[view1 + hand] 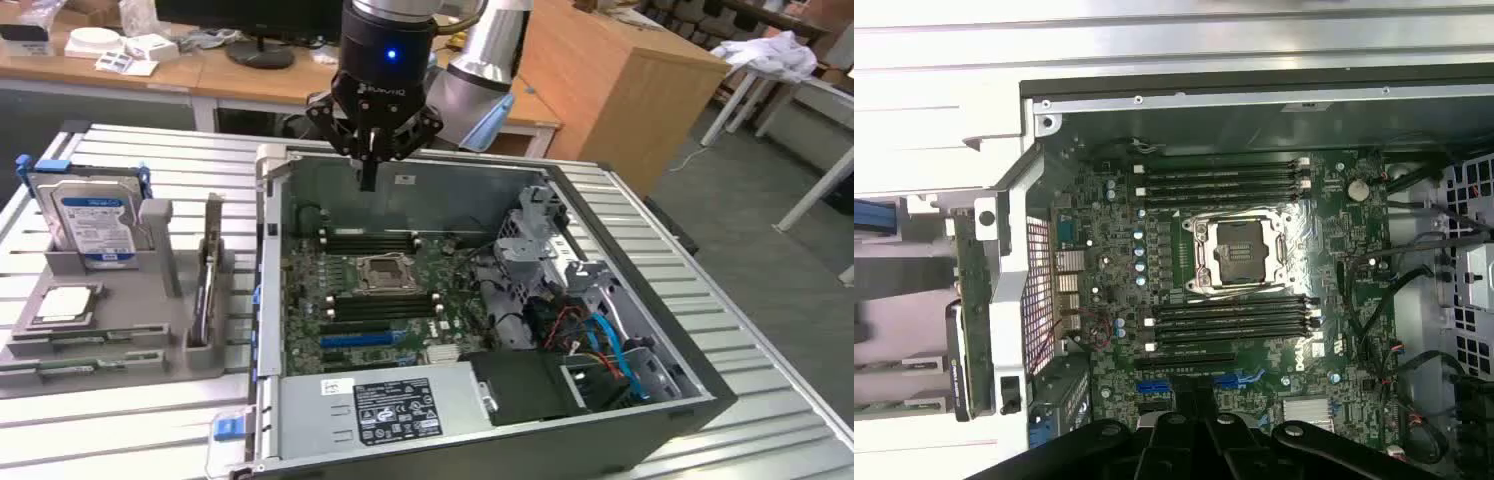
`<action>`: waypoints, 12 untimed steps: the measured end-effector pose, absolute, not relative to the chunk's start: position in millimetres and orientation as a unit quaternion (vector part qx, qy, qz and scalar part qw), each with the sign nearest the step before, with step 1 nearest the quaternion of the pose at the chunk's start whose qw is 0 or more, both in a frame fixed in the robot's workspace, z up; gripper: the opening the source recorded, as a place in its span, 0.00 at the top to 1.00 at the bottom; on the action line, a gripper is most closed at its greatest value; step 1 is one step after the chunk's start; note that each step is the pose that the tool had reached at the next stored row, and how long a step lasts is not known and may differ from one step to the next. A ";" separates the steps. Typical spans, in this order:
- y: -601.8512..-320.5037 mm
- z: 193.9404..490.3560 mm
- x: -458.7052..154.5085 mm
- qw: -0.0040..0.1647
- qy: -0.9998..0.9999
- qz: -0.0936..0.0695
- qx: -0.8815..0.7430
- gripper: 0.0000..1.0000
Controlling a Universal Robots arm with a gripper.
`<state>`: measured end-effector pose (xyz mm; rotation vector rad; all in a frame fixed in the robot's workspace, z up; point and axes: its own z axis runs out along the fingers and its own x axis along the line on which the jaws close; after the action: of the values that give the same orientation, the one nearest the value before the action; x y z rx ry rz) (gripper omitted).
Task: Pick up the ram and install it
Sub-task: 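Reach for the ram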
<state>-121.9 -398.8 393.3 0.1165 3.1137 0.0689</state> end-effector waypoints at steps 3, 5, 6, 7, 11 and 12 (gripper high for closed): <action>-398.8 393.3 -121.9 0.012 0.999 0.022 0.037 0.89; -398.8 393.3 -121.9 0.012 0.999 0.022 0.037 0.89; -398.8 393.3 -121.9 0.012 0.999 0.022 0.037 0.89; -398.8 393.3 -121.9 0.012 0.999 0.022 0.037 0.89; -398.8 393.3 -122.2 0.013 0.999 0.022 0.037 0.89; -398.8 393.3 -122.6 0.012 0.999 0.022 0.038 0.89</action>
<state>-122.6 -398.8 393.3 0.1169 3.1137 0.0689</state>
